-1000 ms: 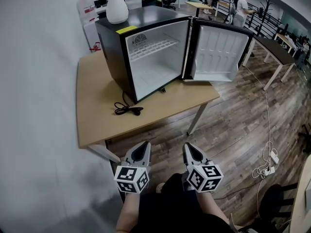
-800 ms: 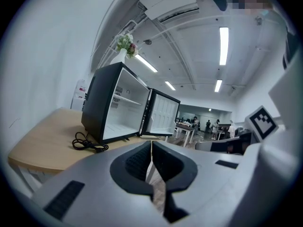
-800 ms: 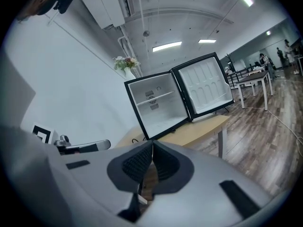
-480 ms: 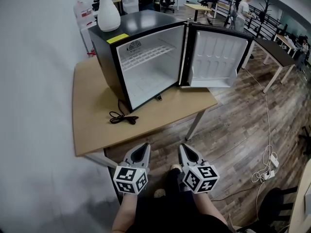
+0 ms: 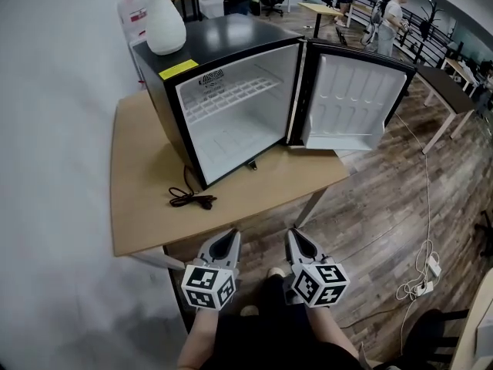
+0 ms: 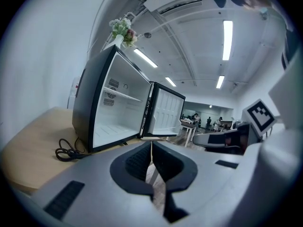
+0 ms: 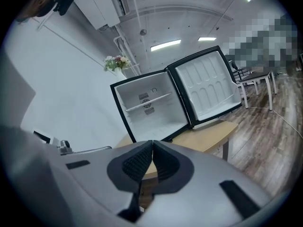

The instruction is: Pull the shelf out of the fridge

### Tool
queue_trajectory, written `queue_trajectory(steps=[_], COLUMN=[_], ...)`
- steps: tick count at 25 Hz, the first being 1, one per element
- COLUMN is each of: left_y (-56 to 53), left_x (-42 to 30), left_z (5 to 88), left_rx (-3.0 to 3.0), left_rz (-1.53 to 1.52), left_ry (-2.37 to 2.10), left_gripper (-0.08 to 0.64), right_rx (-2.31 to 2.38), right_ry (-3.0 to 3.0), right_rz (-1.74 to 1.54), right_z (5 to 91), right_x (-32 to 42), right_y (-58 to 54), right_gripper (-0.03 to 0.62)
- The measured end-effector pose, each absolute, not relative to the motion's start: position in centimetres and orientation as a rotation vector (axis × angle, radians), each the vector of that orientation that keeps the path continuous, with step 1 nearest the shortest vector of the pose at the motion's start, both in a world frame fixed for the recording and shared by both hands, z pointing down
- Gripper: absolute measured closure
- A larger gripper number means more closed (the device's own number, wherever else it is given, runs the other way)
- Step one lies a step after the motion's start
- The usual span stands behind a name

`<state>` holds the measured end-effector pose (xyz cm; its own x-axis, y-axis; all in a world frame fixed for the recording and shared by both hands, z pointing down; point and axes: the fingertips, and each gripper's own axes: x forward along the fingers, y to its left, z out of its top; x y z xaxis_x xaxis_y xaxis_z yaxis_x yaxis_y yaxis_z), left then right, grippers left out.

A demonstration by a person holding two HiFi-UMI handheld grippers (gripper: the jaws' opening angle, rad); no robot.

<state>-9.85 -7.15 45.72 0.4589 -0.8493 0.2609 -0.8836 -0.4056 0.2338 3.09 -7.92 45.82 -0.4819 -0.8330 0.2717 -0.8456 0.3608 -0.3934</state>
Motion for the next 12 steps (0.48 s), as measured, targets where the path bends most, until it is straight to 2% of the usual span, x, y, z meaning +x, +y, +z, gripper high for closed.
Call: queue_trajectory(steps=[12], left_y=[-13.8], left_x=[-9.4], left_z=[46.3], left_rx=[2.319], left_rz=[0.124], left_ry=[-1.537], left_gripper=[0.551], right_rx=[1.487], right_ry=[-2.600], right_rz=[0.772], right_z=[46.4], right_x=[3.2], right_y=[-15.2], right_gripper=[0.599])
